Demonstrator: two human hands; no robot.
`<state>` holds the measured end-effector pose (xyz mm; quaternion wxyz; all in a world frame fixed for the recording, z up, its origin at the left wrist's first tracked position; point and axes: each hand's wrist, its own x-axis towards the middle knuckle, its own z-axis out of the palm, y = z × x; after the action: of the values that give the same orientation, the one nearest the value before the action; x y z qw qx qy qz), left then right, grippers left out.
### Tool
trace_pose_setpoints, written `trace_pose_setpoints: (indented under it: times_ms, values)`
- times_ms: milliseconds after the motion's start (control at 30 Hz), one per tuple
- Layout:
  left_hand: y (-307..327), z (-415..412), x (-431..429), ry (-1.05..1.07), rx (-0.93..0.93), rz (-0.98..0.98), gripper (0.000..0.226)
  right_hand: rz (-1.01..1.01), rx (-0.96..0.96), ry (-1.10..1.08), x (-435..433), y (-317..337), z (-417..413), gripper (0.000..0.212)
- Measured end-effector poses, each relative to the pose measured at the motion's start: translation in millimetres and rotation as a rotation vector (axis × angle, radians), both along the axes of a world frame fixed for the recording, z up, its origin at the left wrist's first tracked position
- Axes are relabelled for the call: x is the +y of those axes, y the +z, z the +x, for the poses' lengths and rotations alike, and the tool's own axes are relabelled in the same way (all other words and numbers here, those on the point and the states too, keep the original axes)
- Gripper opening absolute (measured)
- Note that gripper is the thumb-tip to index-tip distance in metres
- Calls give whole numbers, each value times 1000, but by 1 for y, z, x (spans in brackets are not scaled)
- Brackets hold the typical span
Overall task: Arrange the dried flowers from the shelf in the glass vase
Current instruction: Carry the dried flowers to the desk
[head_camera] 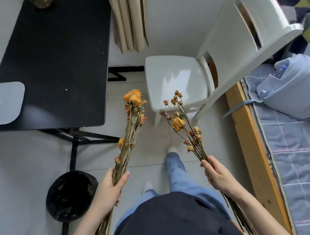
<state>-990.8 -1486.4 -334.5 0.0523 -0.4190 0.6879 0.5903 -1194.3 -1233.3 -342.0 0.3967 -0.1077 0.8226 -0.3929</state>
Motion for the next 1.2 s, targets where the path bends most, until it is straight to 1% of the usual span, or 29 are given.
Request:
trace_pose_setpoints:
  times_ms: [233,300,400,433,500,600,700,900,1033,1200]
  values:
    - [-11,-98,-20,131,-14,-25,14,-34,-21,117,-46,-7,-128,31]
    - [-8,-122,-22,168,-41,-27,14,-44,-30,147,-56,-4,-162,30]
    - [0,-156,-30,245,-33,-18,17,-52,-29,176,-75,-1,-207,31]
    - [7,-161,-32,227,-41,-34,17,-65,-28,167,-80,3,-213,32]
    - [6,-184,-44,340,-53,-37,18,-53,-68,257,-106,4,-255,32]
    - [16,-192,-45,345,-19,-36,24,-73,-63,249,-114,5,-264,33]
    - [15,-199,-63,412,-5,-12,29,-85,-83,300,-145,3,-278,33]
    - [13,-203,-117,509,49,14,31,-96,-81,387,-224,6,-291,32]
    - [12,-201,-168,552,70,-12,29,-108,-49,414,-288,9,-291,27]
    - [16,-196,-228,597,104,-47,26,-136,15,509,-373,20,-286,29]
